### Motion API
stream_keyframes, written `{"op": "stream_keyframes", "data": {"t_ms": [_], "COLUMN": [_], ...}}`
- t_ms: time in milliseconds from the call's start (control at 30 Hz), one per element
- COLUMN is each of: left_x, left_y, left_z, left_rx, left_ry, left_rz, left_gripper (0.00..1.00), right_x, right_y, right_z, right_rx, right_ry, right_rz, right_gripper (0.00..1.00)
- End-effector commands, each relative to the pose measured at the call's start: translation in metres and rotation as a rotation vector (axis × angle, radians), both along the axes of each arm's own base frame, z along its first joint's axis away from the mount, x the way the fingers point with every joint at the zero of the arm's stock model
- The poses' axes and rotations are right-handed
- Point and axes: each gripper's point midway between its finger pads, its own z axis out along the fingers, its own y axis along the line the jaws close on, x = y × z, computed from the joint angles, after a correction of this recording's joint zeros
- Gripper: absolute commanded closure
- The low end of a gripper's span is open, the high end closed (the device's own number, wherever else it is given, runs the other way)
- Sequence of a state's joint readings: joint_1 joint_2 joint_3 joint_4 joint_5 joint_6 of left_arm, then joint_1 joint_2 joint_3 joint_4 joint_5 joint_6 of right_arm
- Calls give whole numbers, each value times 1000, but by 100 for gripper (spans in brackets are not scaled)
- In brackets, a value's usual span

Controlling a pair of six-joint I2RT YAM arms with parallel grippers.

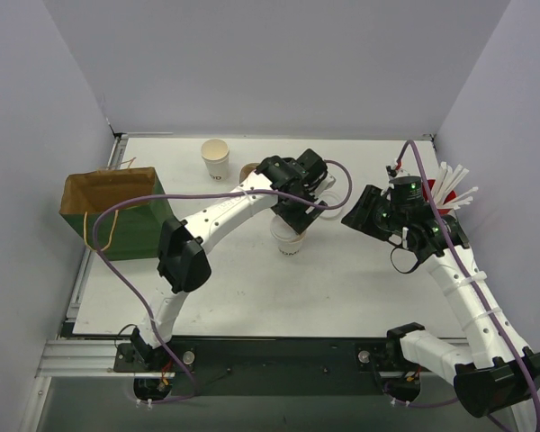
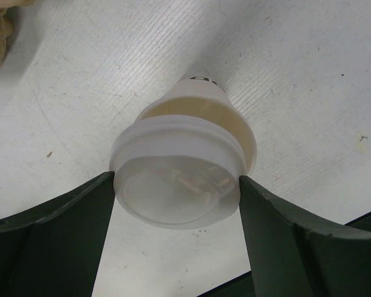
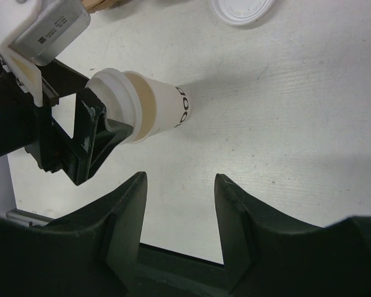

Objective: Pack the takeout coffee

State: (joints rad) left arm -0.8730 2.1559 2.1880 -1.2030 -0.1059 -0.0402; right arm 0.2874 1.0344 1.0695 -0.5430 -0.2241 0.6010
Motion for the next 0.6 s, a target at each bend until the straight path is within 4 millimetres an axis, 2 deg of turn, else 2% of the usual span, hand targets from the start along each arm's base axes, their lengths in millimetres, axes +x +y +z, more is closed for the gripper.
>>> {"op": "stream_keyframes", "data": {"t_ms": [0,567], "left_x": [2,4], "left_y": [-9,-18], "left_z": [12,2], "left_rx": [-14,-18], "left_ry": [-32,-16], "left_rz": [-15,-25], "left_gripper": [29,29], "right_x": [-4,-7], "right_y": [-3,-5], "right_z": [-2,-3], "right_rx": [-5,-5], "right_ry": [1,0], "right_rz": [-1,-3], "right_gripper": [57,57]}}
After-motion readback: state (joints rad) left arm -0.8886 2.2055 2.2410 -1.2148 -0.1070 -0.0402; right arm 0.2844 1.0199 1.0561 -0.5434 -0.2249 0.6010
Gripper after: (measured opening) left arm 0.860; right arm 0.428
